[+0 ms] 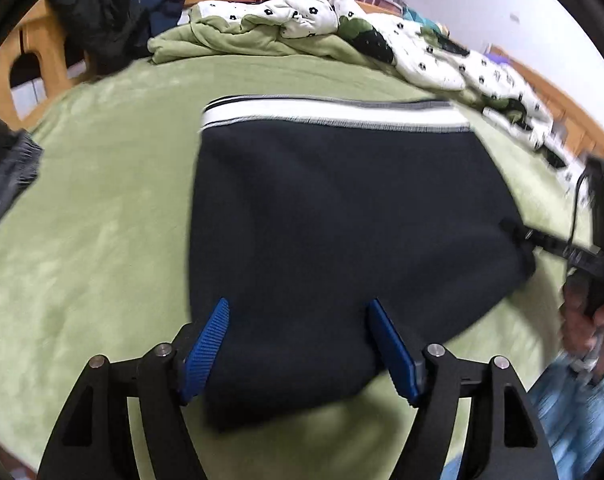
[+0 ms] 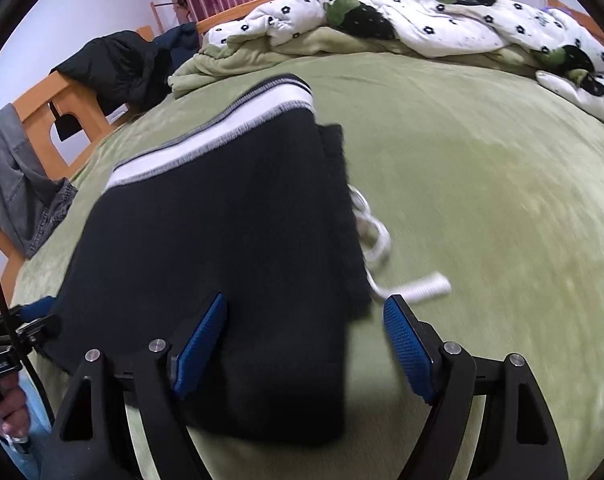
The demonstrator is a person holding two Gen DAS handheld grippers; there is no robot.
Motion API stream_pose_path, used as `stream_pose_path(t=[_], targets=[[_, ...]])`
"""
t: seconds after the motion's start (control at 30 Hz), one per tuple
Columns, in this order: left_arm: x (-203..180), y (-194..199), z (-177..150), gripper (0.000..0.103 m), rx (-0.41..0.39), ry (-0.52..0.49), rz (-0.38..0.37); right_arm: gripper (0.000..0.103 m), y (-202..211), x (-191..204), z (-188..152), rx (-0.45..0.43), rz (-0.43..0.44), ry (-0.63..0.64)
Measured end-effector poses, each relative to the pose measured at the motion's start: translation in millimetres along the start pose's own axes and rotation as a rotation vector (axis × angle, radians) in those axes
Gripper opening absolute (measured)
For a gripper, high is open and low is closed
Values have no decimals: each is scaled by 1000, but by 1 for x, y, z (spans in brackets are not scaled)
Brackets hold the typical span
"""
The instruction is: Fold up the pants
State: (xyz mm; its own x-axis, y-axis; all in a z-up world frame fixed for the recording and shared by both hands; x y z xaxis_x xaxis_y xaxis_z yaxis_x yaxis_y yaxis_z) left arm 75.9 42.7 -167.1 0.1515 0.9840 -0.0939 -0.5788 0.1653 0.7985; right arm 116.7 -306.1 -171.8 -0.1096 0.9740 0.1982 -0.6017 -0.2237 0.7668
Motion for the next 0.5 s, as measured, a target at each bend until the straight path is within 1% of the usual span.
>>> stream_pose_path(t=[0.03, 0.1, 0.17, 0.2, 0.23, 0.3, 0.33, 0.43, 0.5], targets=[[0, 3, -5, 73, 1, -7, 9, 79, 3, -1, -4, -6, -5, 0], [4, 8, -16, 73, 33, -11, 36, 79, 9, -5, -11, -8, -18, -7], [10, 10, -25, 72, 84, 15, 25, 79, 14, -9, -20, -2, -38, -33], [14, 11, -32, 69, 102, 25, 31, 79, 15, -11, -24, -3, -41, -42], [16, 11, -38, 68, 104, 26, 38, 79, 17, -11, -28, -4, -39, -48], [15, 17, -50, 63, 83, 14, 48, 79, 20, -11, -31, -9, -42, -44], [14, 22, -53, 63, 69, 6, 45, 79, 21, -10, -31, -13, -47, -38], [9, 29, -52, 63, 44, -4, 36, 79, 21, -8, -29, -16, -47, -31], [5, 26, -43, 63, 41, -3, 38, 79, 19, -8, -28, -12, -36, -45]])
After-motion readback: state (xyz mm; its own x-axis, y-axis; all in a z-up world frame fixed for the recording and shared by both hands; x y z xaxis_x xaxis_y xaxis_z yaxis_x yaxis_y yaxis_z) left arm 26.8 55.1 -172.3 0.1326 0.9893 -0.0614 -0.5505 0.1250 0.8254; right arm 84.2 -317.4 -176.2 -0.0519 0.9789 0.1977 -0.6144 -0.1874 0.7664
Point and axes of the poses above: each gripper's, at about its wrist camera, not at the fingertips, and y roughly against the way its jaws point, x to its left, z to its top, the point moved 2 cm from there along -y, roughly the way its jaws point, and after that the axes turned 1 degree about -y, right-handed, at the moved point
